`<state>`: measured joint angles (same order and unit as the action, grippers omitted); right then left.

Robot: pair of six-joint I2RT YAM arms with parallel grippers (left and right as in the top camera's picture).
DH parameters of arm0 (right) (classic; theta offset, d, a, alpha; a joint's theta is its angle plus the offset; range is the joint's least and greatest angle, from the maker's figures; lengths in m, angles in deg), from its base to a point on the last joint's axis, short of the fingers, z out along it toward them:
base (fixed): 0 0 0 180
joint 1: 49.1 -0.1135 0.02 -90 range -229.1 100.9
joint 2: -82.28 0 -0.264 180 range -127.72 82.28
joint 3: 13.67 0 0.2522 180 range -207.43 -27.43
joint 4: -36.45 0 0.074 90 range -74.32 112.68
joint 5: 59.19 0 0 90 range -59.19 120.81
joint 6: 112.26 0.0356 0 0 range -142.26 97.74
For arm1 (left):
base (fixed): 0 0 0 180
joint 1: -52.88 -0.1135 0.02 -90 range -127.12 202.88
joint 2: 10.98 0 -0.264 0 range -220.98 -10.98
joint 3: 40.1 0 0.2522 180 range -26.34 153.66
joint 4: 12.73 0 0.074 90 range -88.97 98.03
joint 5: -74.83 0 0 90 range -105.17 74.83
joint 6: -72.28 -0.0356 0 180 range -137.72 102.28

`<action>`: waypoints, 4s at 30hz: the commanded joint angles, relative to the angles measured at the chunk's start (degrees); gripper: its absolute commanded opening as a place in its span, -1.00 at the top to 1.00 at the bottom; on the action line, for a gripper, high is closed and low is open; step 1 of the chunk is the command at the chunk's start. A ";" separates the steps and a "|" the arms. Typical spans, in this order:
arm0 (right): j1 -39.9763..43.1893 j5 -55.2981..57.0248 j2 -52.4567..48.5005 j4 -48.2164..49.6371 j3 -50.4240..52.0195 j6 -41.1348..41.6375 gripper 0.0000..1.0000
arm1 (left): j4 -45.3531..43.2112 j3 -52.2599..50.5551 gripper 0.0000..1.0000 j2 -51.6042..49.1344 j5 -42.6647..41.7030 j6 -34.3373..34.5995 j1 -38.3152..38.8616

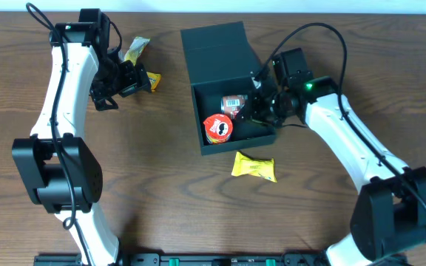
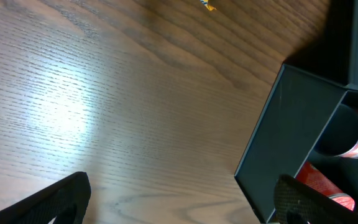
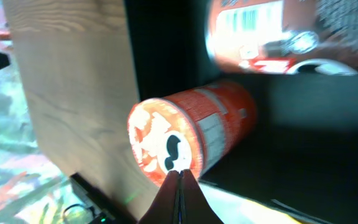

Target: Pack container

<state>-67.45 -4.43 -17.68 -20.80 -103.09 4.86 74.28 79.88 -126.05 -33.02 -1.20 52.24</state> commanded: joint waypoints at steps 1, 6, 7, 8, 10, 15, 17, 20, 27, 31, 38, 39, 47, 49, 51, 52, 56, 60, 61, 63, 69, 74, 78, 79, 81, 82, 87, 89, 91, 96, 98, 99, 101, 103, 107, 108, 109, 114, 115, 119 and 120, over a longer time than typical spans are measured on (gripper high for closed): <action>-1.44 -2.47 -0.48 0.94 0.96 1.36 0.97 | 0.22 0.87 -0.91 0.44 0.02 0.24 0.09; -3.63 -0.39 -0.48 2.89 2.25 1.36 0.97 | 0.24 0.87 -0.91 0.44 0.04 0.24 0.09; -3.89 0.79 -0.48 2.93 2.40 1.38 0.97 | 0.24 0.87 -0.91 0.44 0.04 0.22 0.09; -4.20 2.19 -0.48 2.91 2.60 1.40 0.97 | 0.26 0.87 -0.91 0.44 0.04 0.22 0.09; -4.48 2.73 -0.48 2.99 2.93 1.42 0.97 | 0.26 0.87 -0.91 0.44 0.04 0.22 0.09; -4.57 3.63 -0.48 2.99 3.19 1.38 0.97 | 0.24 0.87 -0.91 0.44 0.09 0.22 0.09; -4.57 3.76 -0.48 3.02 3.48 1.40 0.97 | 0.24 0.87 -0.91 0.44 0.24 0.22 0.09; -4.57 3.76 -0.48 3.50 4.04 1.60 0.97 | 0.24 0.87 -0.91 0.44 0.24 0.24 0.09; -5.38 5.27 -0.48 3.56 4.22 1.60 0.97 | 0.26 0.87 -0.91 0.44 0.24 0.24 0.09; -5.49 5.55 -0.48 3.61 4.22 1.57 0.97 | 0.24 0.87 -0.91 0.44 0.24 0.24 0.09; -6.43 8.68 -0.48 3.45 4.55 1.57 0.97 | 0.24 0.87 -0.91 0.44 0.26 0.24 0.09; -6.43 9.01 -0.48 3.45 4.55 1.57 0.97 | 0.24 0.87 -0.91 0.44 0.26 0.24 0.09; -6.49 15.32 -0.48 2.97 4.55 1.25 0.97 | 0.24 0.87 -0.91 0.44 0.24 0.24 0.09; -6.47 15.98 -0.48 2.80 4.55 0.63 0.97 | 0.24 0.87 -0.91 0.44 0.26 0.24 0.09; -6.43 17.07 -0.48 2.78 4.55 0.44 0.97 | 0.24 0.87 -0.91 0.44 0.24 0.24 0.09; -6.43 17.46 -0.48 2.78 4.55 0.20 0.97 | 0.24 0.87 -0.91 0.44 0.26 0.24 0.09; -6.29 19.65 -0.48 2.23 4.55 -0.94 0.97 | 0.26 0.87 -0.91 0.44 0.24 0.24 0.09; -5.42 21.86 -0.48 1.18 4.52 -2.29 0.97 | 0.26 0.87 -0.91 0.44 0.24 0.24 0.09; -5.20 22.21 -0.48 0.98 4.52 -2.64 0.97 | 0.24 0.87 -0.91 0.44 0.24 0.24 0.09; -4.68 23.47 -0.48 0.59 4.52 -3.37 0.97 | 0.26 0.87 -0.91 0.44 0.24 0.24 0.09; -4.17 28.13 -0.48 -0.46 4.52 -5.51 0.97 | 0.26 0.87 -0.91 0.44 0.24 0.24 0.09; -4.17 33.57 -0.48 -1.14 4.55 -6.67 0.97 | 0.28 0.87 -0.91 0.44 0.24 0.24 0.09; -4.17 38.36 -0.48 -1.09 4.55 -7.10 0.98 | 0.28 0.87 -0.91 0.44 0.24 0.24 0.09; -4.17 38.97 -0.48 -1.07 4.52 -7.08 0.97 | 0.28 0.87 -0.91 0.44 0.24 0.24 0.09; -4.17 39.32 -0.48 -0.52 4.52 -7.06 0.97 | 0.26 0.87 -0.91 0.44 0.24 0.24 0.09; -4.15 39.58 -0.46 0.90 4.44 -7.08 0.97 | 0.24 0.87 -0.91 0.44 0.24 0.24 0.09; -2.95 37.55 -0.44 -1.14 -4.79 -7.28 0.97 | 0.22 0.87 -0.91 0.44 0.24 0.24 0.09; -2.95 30.82 -0.44 -3.30 -8.13 -7.32 0.98 | 0.22 0.87 -0.91 0.44 0.24 0.24 0.09; -3.50 23.63 -0.46 -3.56 -8.68 -7.13 0.97 | 0.20 0.87 -0.91 0.44 0.24 0.24 0.09; -8.24 22.05 -4.96 -3.23 -6.19 -3.89 0.97 | 0.17 0.87 -0.91 0.44 0.28 0.22 0.09; -10.23 21.66 -7.28 -2.78 -6.16 -3.91 0.97 | 0.15 0.87 -0.91 0.44 0.46 0.20 0.09; -11.13 21.66 -8.22 -2.32 -6.16 -3.89 0.97 | 0.17 0.87 -0.91 0.44 0.44 0.20 0.09; -12.41 21.66 -9.25 -1.97 -6.16 -3.19 0.97 | 0.17 0.87 -0.91 0.44 0.44 0.20 0.09; -12.94 21.66 -9.51 -1.86 -6.16 -2.86 0.97 | 0.20 0.87 -0.91 0.44 0.44 0.20 0.09; -13.18 21.70 -9.62 -1.95 -6.14 -2.47 0.97 | 0.17 0.87 -0.91 0.44 0.44 0.20 0.09; -13.20 21.70 -9.68 -1.95 -6.12 -2.47 0.97 | 0.17 0.87 -0.91 0.44 0.46 0.17 0.09; -13.25 22.16 -9.86 -1.95 -6.10 -2.51 0.97 | 0.15 0.87 -0.91 0.44 0.46 0.17 0.09; -13.22 29.20 -10.43 -2.62 -5.97 -4.37 0.97 | -0.07 0.87 -0.91 0.44 0.46 -0.02 0.09; -13.22 30.60 -10.43 -2.82 -5.97 -5.11 0.97 | -0.07 0.87 -0.91 0.44 0.46 -0.02 0.09; -13.00 32.44 -10.43 -2.91 -5.97 -6.19 0.97 | -0.04 0.87 -0.91 0.44 0.46 -0.02 0.09; -12.96 32.44 -10.43 -2.82 -5.99 -6.19 0.97 | -0.07 0.87 -0.91 0.44 0.46 -0.02 0.09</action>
<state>-80.50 24.79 -27.91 -23.58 -109.01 0.20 74.13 79.88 -126.05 -32.99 -1.20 52.26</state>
